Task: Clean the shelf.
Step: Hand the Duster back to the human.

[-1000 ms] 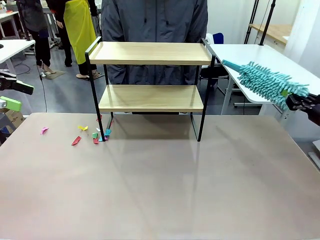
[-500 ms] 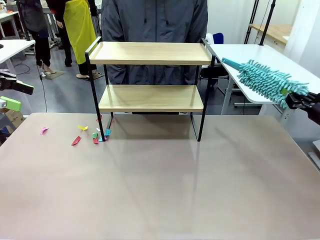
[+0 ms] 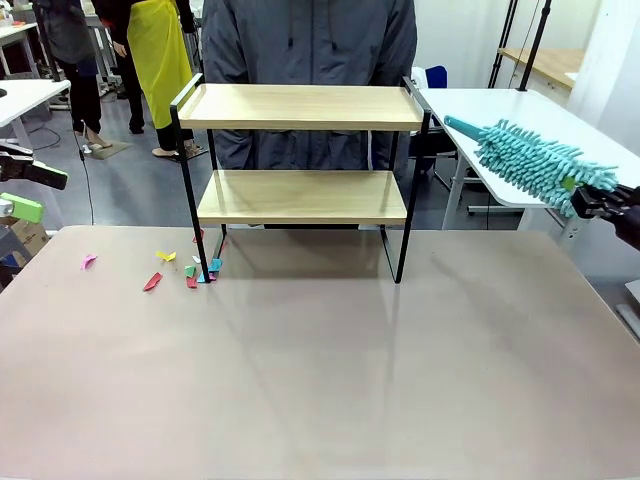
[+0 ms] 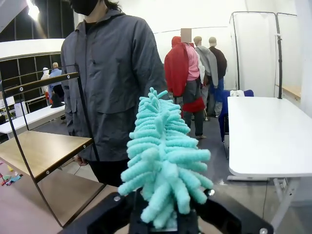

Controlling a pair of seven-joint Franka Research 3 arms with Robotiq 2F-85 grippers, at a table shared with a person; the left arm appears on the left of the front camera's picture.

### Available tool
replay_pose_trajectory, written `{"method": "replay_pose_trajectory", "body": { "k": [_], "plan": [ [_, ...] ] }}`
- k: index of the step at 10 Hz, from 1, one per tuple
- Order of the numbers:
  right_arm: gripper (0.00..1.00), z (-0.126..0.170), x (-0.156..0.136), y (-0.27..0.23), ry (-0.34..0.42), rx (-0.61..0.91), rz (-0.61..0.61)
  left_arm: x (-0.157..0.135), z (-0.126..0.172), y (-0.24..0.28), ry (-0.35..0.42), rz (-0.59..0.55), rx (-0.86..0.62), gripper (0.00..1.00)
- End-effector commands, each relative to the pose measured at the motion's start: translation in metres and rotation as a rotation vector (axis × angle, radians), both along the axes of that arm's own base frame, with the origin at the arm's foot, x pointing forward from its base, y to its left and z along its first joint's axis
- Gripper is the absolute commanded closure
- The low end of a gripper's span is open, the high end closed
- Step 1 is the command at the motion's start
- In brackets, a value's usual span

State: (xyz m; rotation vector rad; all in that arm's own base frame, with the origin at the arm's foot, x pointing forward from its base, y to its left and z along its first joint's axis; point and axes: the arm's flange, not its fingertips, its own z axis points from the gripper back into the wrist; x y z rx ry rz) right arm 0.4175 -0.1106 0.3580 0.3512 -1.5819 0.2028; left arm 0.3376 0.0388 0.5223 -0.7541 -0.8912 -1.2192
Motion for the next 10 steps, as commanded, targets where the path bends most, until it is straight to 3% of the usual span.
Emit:
{"method": "replay_pose_trajectory", "body": {
  "k": [1, 10],
  "plan": [
    [0.84, 0.0067, -0.0008, 0.0005, 0.009, 0.009, 0.002, 0.001, 0.0012, -0.0011, -0.024, -0.011, -0.023, 0.0],
    [0.84, 0.0067, -0.0008, 0.0005, 0.009, 0.009, 0.002, 0.001, 0.0012, -0.0011, -0.024, -0.011, -0.023, 0.0]
  ]
}}
